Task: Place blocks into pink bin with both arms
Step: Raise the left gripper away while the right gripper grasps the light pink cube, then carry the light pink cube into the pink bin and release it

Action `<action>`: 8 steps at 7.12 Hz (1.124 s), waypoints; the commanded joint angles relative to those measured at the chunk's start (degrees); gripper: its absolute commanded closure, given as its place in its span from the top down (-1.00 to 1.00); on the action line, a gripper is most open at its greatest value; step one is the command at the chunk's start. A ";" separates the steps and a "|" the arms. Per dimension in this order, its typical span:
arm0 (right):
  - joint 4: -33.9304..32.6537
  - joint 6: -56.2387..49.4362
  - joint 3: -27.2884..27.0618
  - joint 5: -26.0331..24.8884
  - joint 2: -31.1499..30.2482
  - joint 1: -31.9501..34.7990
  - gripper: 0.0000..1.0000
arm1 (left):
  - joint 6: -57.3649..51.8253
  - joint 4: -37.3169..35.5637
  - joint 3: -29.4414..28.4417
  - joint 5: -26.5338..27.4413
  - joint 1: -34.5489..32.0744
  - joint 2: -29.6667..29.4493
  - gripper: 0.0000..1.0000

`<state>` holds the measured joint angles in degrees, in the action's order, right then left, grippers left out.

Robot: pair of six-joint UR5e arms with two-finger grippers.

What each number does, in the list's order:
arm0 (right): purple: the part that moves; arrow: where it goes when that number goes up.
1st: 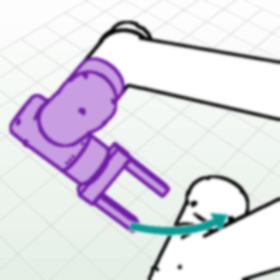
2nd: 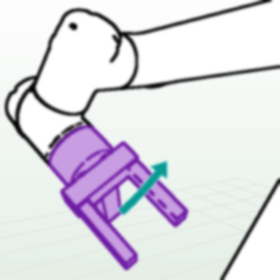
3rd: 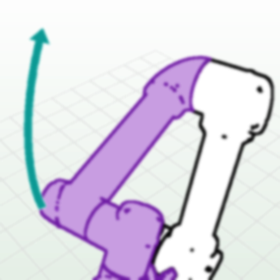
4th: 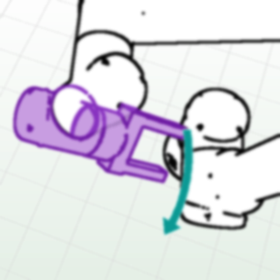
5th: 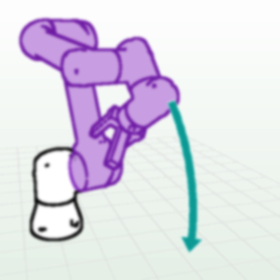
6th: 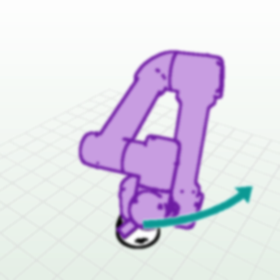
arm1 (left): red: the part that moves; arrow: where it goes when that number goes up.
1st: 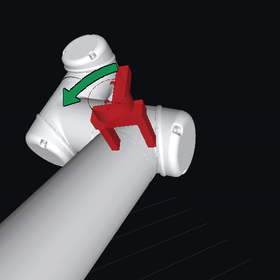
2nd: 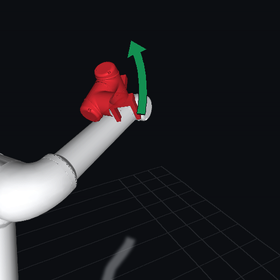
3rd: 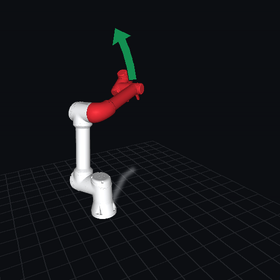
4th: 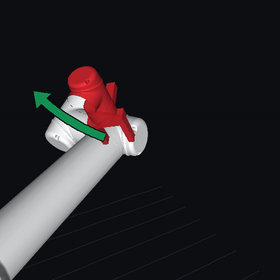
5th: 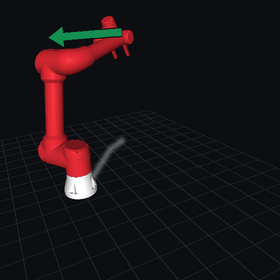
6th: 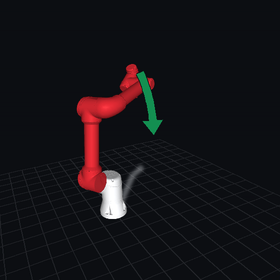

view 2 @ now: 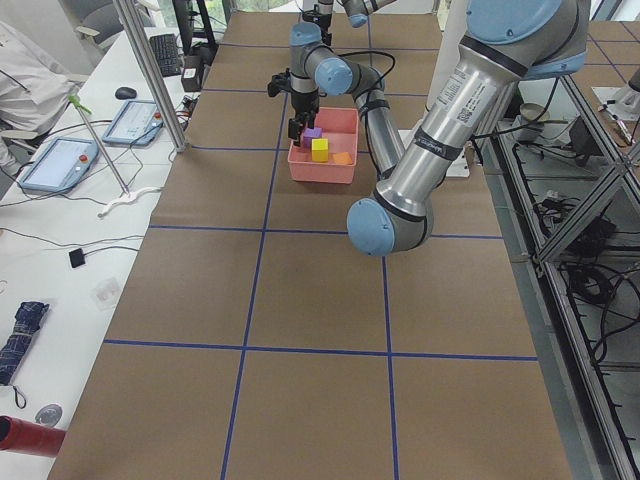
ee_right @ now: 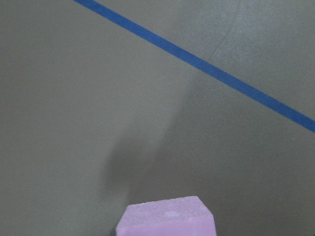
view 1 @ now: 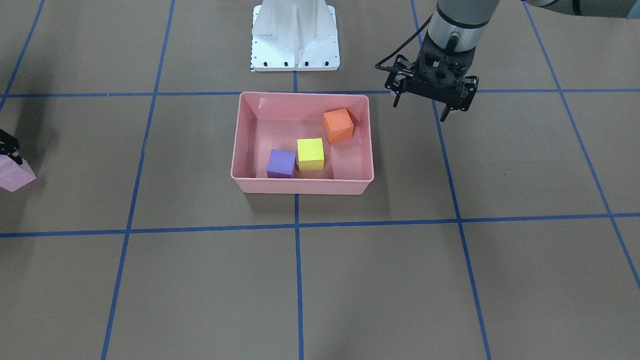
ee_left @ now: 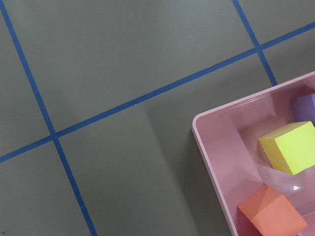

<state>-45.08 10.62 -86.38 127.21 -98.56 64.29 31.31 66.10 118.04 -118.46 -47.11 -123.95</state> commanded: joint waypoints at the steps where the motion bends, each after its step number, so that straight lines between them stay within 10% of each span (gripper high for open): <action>1: 0.35 0.54 1.03 -0.38 0.04 -1.79 1.00 | 0.06 -0.01 0.08 0.07 0.00 0.03 1.00; 2: 0.43 0.63 0.95 -1.17 0.12 -2.41 0.70 | -0.02 -0.01 0.08 0.07 -0.08 0.03 1.00; 3: 0.43 0.54 0.95 -1.44 0.47 -2.41 -0.59 | 0.06 -0.01 0.08 0.07 -0.08 0.03 1.00; 4: 0.43 0.89 0.42 -1.44 0.65 -2.33 -1.00 | -0.02 -0.01 0.00 0.07 0.00 0.03 1.00; 8: -4.63 28.08 -8.69 -0.47 8.01 -2.32 -1.00 | -3.86 3.50 0.26 -0.02 -2.61 5.20 1.00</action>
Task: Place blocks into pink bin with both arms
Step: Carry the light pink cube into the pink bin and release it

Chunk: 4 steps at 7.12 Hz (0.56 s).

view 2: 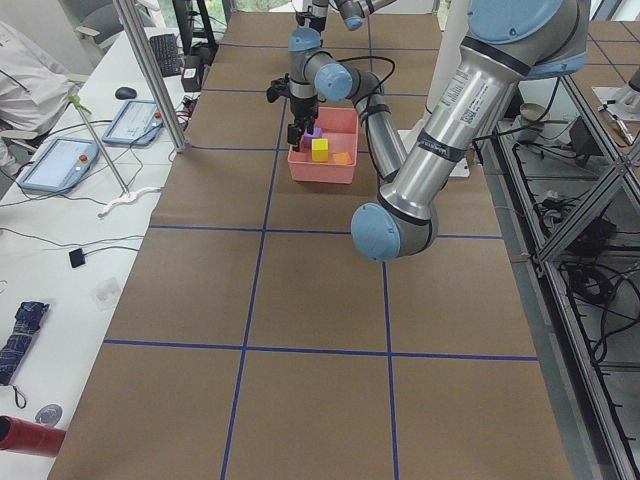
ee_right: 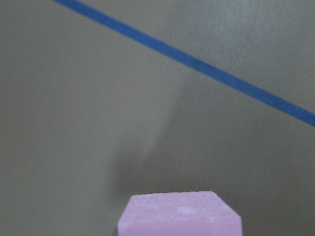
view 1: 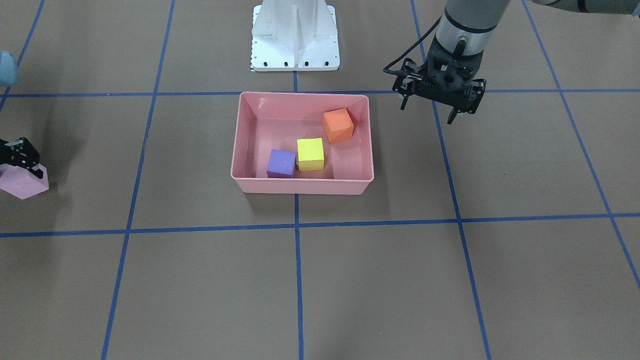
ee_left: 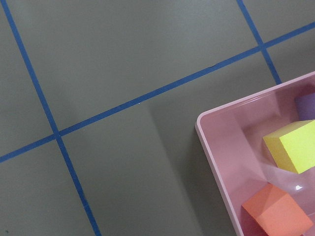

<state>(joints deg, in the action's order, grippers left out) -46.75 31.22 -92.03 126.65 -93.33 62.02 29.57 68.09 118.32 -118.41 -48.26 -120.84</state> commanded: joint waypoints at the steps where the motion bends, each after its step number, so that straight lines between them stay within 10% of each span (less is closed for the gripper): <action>1: -12.57 11.80 -10.03 0.09 5.50 -0.84 -1.00 | -7.28 1.69 -0.02 -0.33 -4.18 4.45 1.00; 4: -32.75 30.49 -19.58 -3.92 20.49 -8.80 -1.00 | -19.61 1.87 -0.29 -0.68 -11.13 10.26 1.00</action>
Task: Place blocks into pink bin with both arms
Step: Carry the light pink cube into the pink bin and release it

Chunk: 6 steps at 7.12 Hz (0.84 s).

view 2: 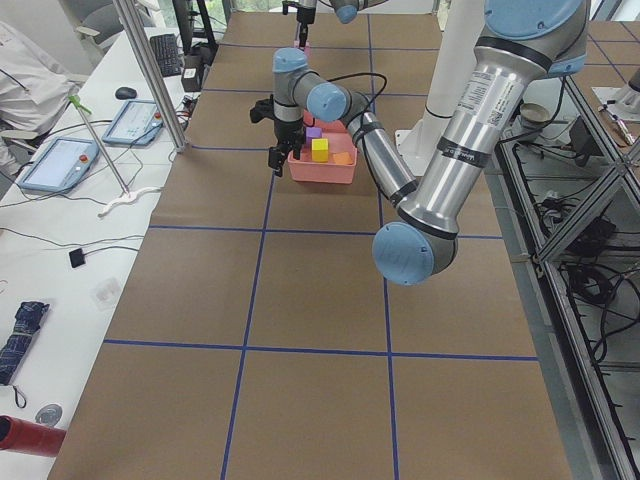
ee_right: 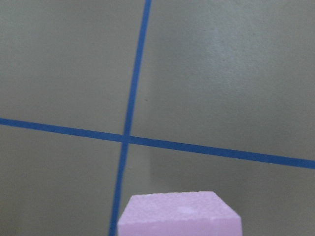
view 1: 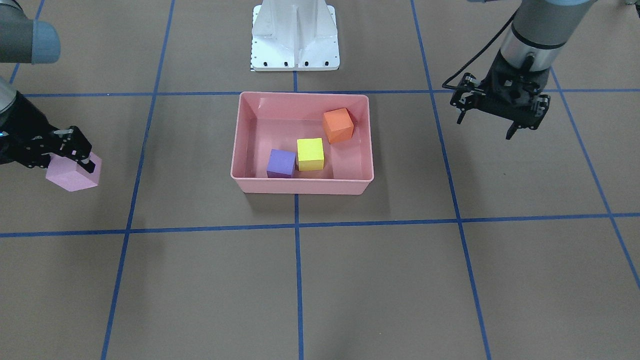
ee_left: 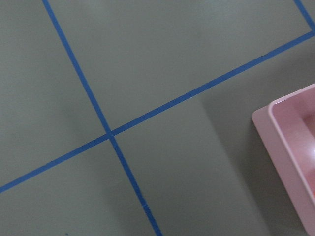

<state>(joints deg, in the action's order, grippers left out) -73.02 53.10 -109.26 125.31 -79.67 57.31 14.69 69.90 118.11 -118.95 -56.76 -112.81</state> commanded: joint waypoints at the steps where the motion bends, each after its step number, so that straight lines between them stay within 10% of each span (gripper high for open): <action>1: -12.61 15.04 -3.57 -7.49 12.73 -8.84 -1.00 | -7.37 1.02 -0.42 -0.22 -4.74 4.25 1.00; 5: -25.49 29.93 -7.19 -24.18 23.41 -26.24 -0.93 | -17.76 12.45 -8.94 -9.45 -12.67 9.89 1.00; 6: -27.25 31.87 -7.28 -27.55 24.21 -30.29 -0.56 | -17.59 12.46 -8.95 -9.45 -12.67 9.89 1.00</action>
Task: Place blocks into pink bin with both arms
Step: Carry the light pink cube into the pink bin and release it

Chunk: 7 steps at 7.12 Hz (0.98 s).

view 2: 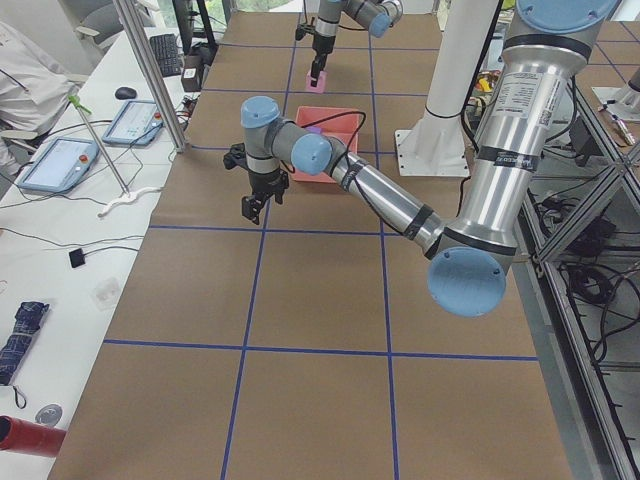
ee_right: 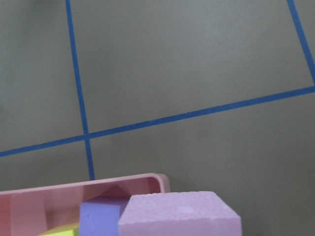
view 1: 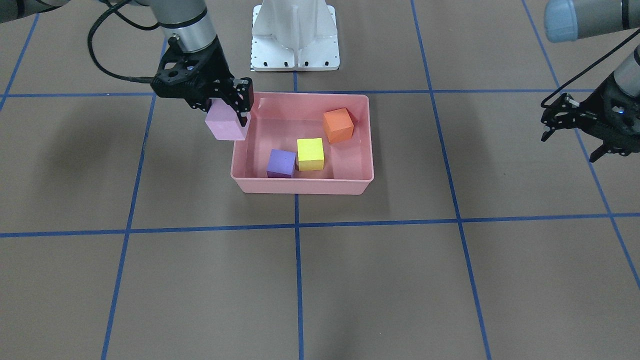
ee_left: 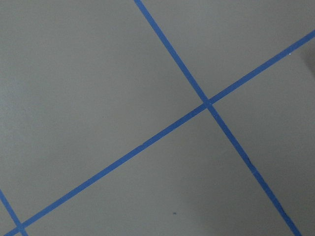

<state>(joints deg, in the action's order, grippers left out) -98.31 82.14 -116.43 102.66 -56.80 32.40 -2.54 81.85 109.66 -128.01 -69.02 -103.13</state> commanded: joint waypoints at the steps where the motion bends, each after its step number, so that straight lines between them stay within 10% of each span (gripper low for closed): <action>1: -2.15 4.94 0.06 -8.84 1.34 -8.81 0.29 | -0.19 0.51 -0.50 -0.40 -0.50 0.21 1.00; 2: -3.98 5.05 0.06 -11.84 1.43 -11.37 0.99 | -0.01 0.51 -0.50 -0.40 -0.51 0.30 1.00; 7: -6.89 -6.24 -1.78 -2.79 0.99 -0.65 1.00 | 1.49 0.51 -0.33 -0.14 -1.29 3.01 1.00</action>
<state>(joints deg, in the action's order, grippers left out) -104.40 81.30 -117.90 94.25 -55.53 25.68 -1.33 82.35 109.31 -128.31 -69.76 -101.72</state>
